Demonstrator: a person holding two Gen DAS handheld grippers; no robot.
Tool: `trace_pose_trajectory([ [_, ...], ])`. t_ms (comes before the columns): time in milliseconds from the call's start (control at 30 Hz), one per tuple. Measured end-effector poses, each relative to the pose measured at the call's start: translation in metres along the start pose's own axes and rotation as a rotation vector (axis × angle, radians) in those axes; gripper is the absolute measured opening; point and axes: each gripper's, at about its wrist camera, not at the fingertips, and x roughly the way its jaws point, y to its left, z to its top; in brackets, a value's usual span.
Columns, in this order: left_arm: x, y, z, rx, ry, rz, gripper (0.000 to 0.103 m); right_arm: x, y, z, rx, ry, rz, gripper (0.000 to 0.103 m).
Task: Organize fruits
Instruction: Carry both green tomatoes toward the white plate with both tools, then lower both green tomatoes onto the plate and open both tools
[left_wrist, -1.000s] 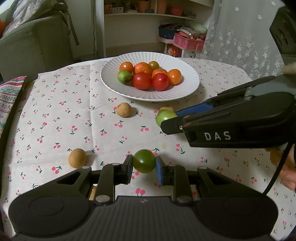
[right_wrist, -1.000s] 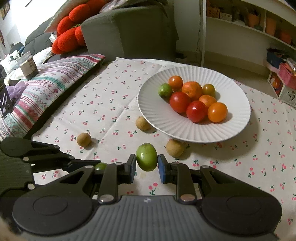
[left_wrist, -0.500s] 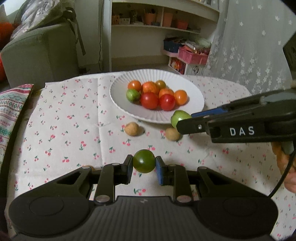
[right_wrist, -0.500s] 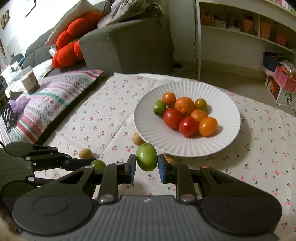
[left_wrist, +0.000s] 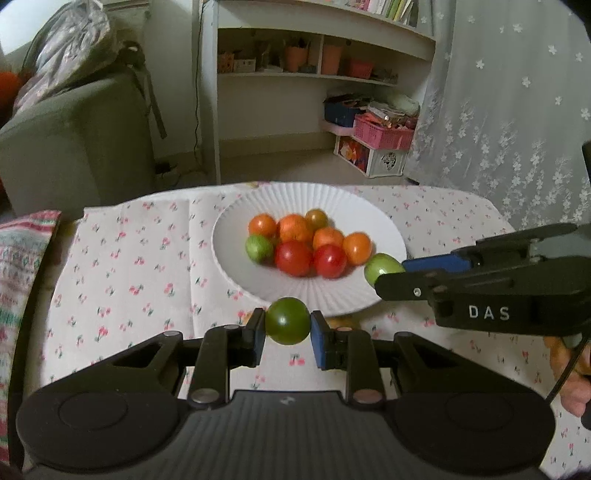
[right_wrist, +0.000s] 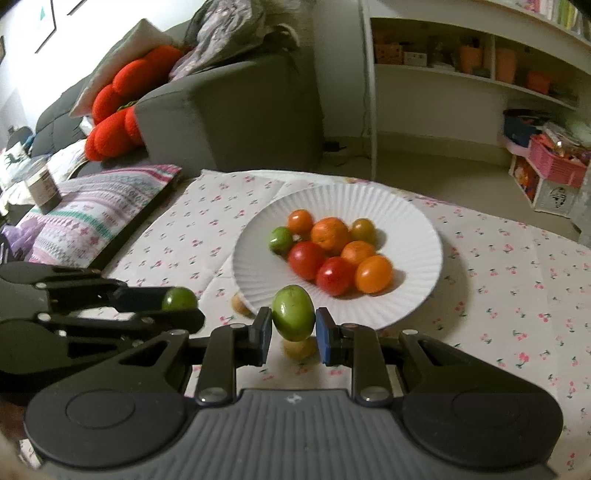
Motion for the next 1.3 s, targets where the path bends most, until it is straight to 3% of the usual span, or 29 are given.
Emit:
trace_pose_trajectory([
  [433, 0.039, -0.004, 0.034, 0.011, -0.008, -0.001, 0.0, 0.01, -0.037, 0.008, 0.039, -0.01, -0.072, 0.023],
  [700, 0.059, 0.029, 0.065, -0.1, -0.027, -0.027, 0.0, 0.022, -0.06, 0.021, 0.055, -0.019, -0.11, 0.023],
  [933, 0.074, 0.049, 0.088, -0.158, -0.038, -0.029, 0.0, 0.038, -0.07, 0.033, 0.07, -0.047, -0.093, 0.023],
  [1033, 0.087, 0.048, 0.096, -0.152, -0.016, -0.072, 0.0, 0.045, -0.077, 0.035, 0.108, -0.075, -0.064, 0.023],
  [1300, 0.139, 0.029, 0.11, -0.099, 0.083, -0.096, 0.0, 0.062, -0.079, 0.031, 0.131, -0.075, -0.048, 0.023],
])
